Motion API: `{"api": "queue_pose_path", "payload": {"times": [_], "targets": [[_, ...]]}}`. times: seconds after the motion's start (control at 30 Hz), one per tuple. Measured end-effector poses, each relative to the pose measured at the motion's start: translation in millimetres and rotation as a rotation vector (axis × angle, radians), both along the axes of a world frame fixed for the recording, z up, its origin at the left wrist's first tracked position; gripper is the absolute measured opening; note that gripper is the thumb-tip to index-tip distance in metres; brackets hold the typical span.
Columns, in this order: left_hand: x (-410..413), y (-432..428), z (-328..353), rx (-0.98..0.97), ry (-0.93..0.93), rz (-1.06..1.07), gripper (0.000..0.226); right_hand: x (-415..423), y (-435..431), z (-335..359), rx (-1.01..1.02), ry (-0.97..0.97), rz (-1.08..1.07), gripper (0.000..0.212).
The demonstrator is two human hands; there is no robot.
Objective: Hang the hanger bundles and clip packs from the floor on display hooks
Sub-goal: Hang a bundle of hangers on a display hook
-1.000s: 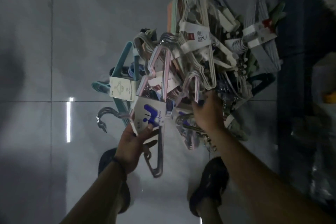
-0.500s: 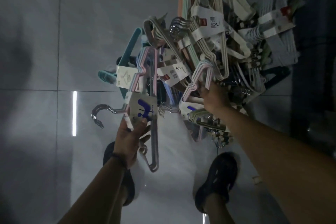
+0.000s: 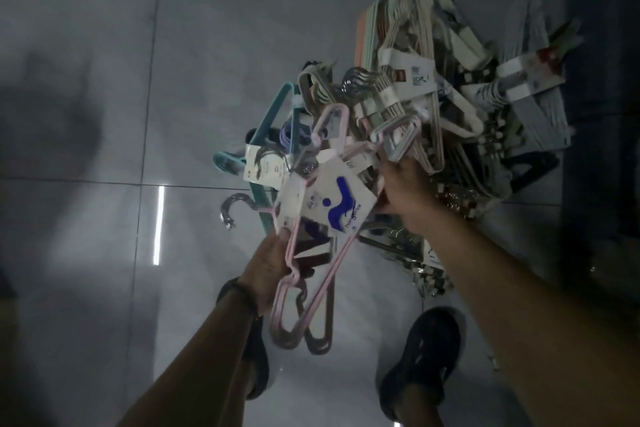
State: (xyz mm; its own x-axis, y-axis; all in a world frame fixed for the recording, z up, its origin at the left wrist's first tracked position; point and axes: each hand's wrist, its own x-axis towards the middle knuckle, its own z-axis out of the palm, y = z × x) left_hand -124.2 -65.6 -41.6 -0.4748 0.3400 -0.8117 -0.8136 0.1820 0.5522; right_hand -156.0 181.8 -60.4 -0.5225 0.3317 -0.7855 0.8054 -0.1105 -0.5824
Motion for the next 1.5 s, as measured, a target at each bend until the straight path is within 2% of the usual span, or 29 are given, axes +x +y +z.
{"api": "queue_pose_path", "payload": {"times": [0.07,0.13,0.23,0.33,0.43,0.5,0.6,0.73,0.8,0.83,0.87,0.93,0.97,1.0,1.07,1.13,1.2,1.27,1.33,1.37,1.43,1.5], "targets": [[1.8,5.6,5.9,0.047,-0.031,-0.021,0.074,-1.4,-15.2,-0.8,0.104,0.012,-0.002,0.026],[7.0,8.6,6.8,0.089,-0.098,0.002,0.106,-3.7,-23.1,1.8,0.135,0.046,0.014,0.027],[14.7,8.3,0.0,0.107,-0.128,0.021,0.128,-9.2,-26.9,9.3,0.165,0.108,0.179,0.037],[19.5,8.0,-4.7,0.117,-0.079,0.038,0.117,-10.5,-36.3,17.7,0.168,0.148,0.418,0.041],[23.5,16.5,-0.7,0.139,-0.031,0.045,0.097,-9.2,-43.6,21.7,0.092,0.103,0.475,0.052],[24.0,22.3,2.4,0.153,-0.038,0.101,0.079,-4.4,-45.1,19.7,-0.059,0.104,0.372,0.058],[14.1,24.5,10.3,0.171,-0.097,0.121,0.079,12.2,-53.6,21.0,-0.219,0.035,0.145,0.040],[-0.4,32.3,27.3,0.064,-0.063,0.015,0.057,36.9,-63.5,27.0,-0.056,0.086,0.023,0.059],[-5.1,35.9,42.3,-0.019,-0.006,-0.035,0.054,45.8,-57.3,48.1,-0.059,0.111,0.010,0.059],[-9.1,37.3,52.1,-0.047,0.048,-0.071,0.053,50.3,-51.9,61.1,-0.037,0.113,0.057,0.066],[-14.3,37.3,63.2,-0.075,0.114,-0.107,0.052,55.5,-45.1,80.8,0.067,0.156,0.132,0.080],[-28.9,36.8,91.0,-0.125,0.250,-0.211,0.051,55.9,-25.3,130.1,0.480,0.337,0.313,0.110],[-38.3,38.3,110.1,-0.150,0.302,-0.277,0.055,50.4,-12.5,154.6,0.707,0.396,0.491,0.121],[-48.3,40.8,132.7,-0.169,0.359,-0.359,0.060,42.2,0.2,182.6,0.850,0.405,0.706,0.128],[-67.4,51.0,186.5,-0.181,0.503,-0.559,0.066,24.2,23.2,232.1,0.852,0.333,1.090,0.130],[-82.3,67.2,248.0,-0.225,0.636,-0.734,0.074,13.7,36.5,282.0,0.747,0.263,1.226,0.123],[-94.4,84.7,312.7,-0.307,0.768,-0.910,0.088,10.4,44.0,337.5,0.715,0.253,1.154,0.119],[-102.6,103.4,377.9,-0.387,0.869,-1.075,0.087,11.0,51.3,395.3,0.665,0.284,1.035,0.114],[-106.1,117.1,440.7,-0.456,0.998,-1.197,0.080,19.4,60.1,448.0,0.557,0.354,0.912,0.100],[-107.1,120.5,471.3,-0.490,1.087,-1.215,0.088,26.1,63.0,472.4,0.522,0.378,0.837,0.090],[-102.9,120.2,530.3,-0.619,1.265,-1.086,0.118,44.2,64.8,519.4,0.453,0.424,0.640,0.075],[-84.1,119.7,584.1,-0.843,1.341,-0.778,0.134,60.6,64.9,559.8,0.370,0.424,0.405,0.064]]}}
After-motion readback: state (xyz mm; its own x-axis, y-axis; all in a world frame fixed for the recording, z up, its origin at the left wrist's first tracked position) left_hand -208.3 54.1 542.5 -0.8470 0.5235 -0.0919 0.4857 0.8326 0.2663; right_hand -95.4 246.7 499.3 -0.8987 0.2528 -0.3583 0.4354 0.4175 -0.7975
